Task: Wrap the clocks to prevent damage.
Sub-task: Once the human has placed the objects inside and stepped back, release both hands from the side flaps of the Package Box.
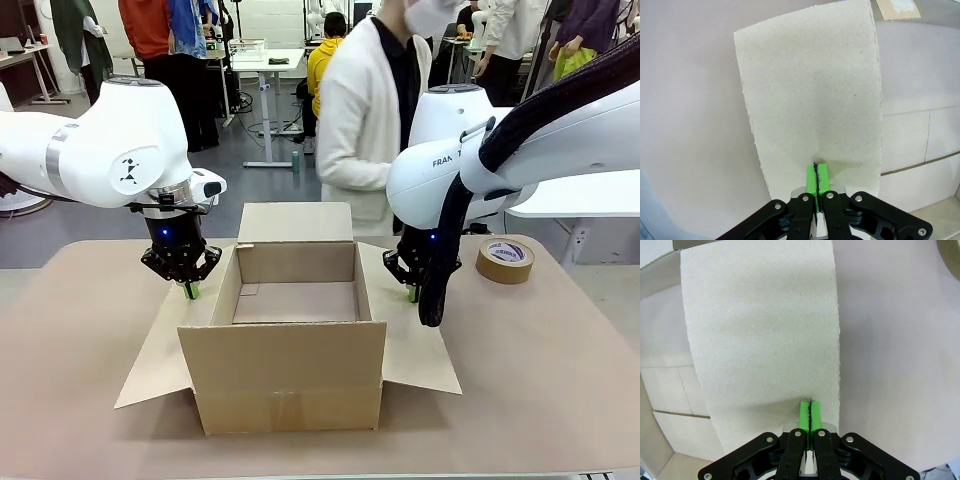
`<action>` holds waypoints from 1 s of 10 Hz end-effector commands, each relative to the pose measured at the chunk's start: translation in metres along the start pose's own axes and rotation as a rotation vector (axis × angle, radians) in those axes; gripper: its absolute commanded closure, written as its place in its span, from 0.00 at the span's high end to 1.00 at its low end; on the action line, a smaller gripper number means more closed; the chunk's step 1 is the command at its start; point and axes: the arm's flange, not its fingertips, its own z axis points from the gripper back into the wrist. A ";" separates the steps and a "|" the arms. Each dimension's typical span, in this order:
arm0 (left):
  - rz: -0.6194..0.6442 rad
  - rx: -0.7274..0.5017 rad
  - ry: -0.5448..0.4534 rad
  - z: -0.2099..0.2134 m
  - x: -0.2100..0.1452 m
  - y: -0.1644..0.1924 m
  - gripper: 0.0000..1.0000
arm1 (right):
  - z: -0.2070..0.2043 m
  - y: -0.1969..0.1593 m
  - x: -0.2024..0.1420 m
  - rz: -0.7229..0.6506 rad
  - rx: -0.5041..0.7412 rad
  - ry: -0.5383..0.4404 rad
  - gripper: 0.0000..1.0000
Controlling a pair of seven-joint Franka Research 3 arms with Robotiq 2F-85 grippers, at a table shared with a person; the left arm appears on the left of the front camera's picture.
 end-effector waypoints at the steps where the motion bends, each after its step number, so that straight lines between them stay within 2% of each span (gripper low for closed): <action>1: -0.002 0.010 0.001 -0.001 -0.001 0.000 0.00 | 0.000 0.002 -0.001 -0.012 -0.008 -0.004 0.01; 10: -0.002 0.010 0.001 -0.001 -0.001 0.000 0.00 | 0.000 0.002 -0.001 -0.012 -0.008 -0.004 0.01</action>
